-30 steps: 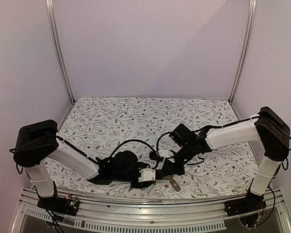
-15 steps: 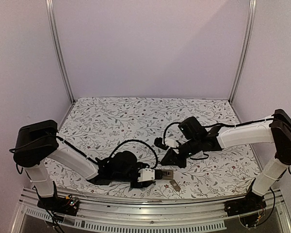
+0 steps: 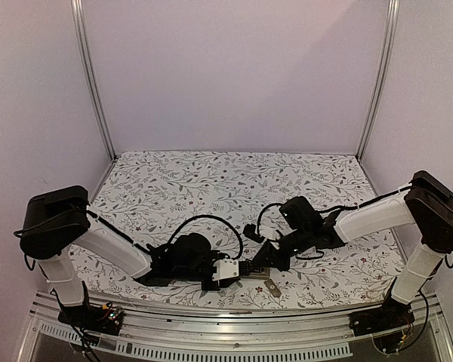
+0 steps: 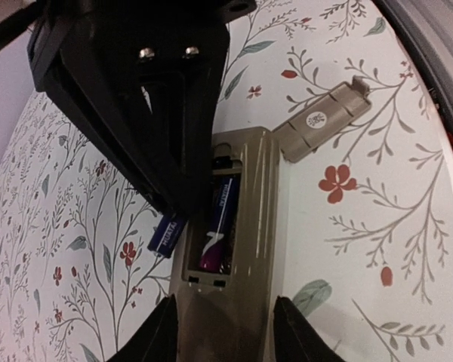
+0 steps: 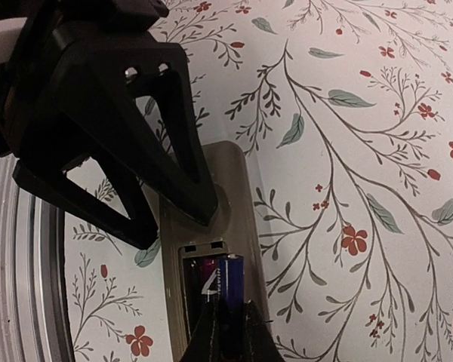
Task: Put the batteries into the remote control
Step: Pass from the right arm to the left
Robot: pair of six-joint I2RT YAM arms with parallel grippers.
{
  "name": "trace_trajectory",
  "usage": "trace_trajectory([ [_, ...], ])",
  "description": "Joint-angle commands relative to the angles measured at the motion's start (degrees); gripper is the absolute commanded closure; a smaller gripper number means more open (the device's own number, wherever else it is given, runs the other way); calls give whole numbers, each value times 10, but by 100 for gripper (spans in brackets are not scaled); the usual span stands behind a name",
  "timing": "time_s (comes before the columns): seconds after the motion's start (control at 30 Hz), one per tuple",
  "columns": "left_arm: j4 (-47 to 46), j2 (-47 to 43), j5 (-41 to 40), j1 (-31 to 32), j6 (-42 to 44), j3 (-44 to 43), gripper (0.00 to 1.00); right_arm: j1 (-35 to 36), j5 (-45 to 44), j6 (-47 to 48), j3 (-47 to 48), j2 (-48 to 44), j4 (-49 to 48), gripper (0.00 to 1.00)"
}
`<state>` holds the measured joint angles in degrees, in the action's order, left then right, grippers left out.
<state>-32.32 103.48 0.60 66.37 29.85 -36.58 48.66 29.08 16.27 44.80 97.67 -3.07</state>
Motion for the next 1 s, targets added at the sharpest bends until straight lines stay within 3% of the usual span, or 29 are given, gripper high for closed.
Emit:
trace_trajectory([
  [0.0, -6, -7, -2, -7, -6, -1, 57, -3, 4, -13, -23, 12, -32, 100],
  [0.4, -1, 1, -4, -7, -3, -12, 57, 2, 7, -21, -32, 34, -52, 100],
  [0.73, -3, 6, 5, -7, 7, -23, 56, 25, -16, -22, -35, 36, -13, 100],
  [0.97, 7, 8, 9, -6, 13, -31, 66, 24, -20, -24, -34, 24, -3, 100],
])
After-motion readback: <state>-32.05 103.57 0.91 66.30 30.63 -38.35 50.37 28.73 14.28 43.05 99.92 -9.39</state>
